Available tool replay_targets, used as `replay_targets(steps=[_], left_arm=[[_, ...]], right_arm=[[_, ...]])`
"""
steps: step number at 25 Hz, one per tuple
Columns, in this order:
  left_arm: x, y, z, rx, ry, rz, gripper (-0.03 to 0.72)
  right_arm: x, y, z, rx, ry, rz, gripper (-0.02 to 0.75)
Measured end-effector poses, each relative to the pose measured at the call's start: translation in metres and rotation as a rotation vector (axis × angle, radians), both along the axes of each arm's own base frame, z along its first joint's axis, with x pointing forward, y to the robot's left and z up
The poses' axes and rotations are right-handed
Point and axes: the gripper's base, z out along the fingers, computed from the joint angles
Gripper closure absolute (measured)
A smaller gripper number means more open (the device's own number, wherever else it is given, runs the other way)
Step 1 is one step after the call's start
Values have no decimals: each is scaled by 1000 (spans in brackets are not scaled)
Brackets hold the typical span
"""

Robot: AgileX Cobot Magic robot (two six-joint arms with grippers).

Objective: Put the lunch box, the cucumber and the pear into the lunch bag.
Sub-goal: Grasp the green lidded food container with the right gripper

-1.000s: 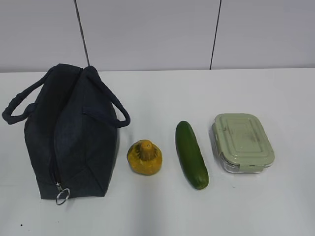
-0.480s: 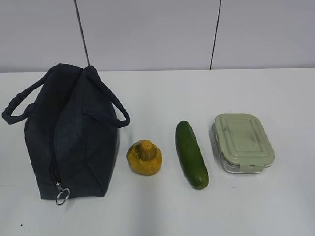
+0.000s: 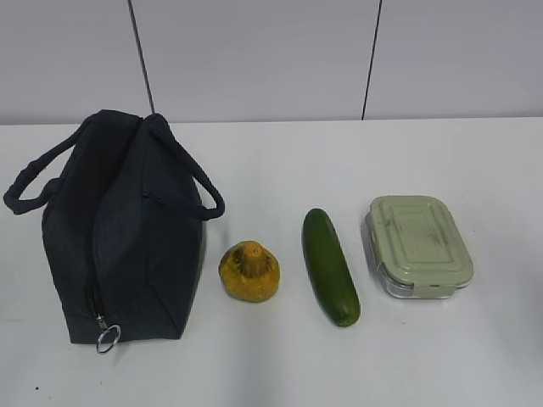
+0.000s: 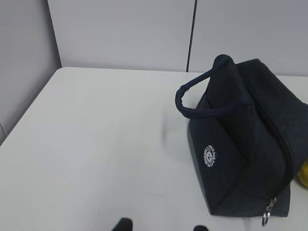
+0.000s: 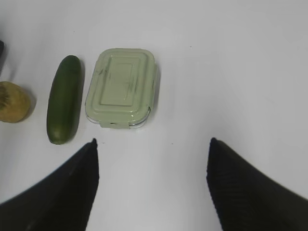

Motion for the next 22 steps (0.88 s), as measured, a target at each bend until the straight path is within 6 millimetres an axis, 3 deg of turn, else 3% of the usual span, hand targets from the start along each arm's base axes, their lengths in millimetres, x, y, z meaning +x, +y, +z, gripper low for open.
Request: replay_targets(steps=[7, 12, 16, 22], left_arm=[[0, 0, 0, 0, 0, 0, 442], [0, 0, 0, 0, 0, 0, 442], [0, 0, 0, 0, 0, 0, 442], [0, 0, 0, 0, 0, 0, 442]], right_arm=[[87, 7, 12, 3, 97, -11, 195], [150, 12, 7, -4, 95, -13, 196], [179, 13, -9, -42, 146, -9, 204], [222, 2, -17, -47, 251, -54, 206]])
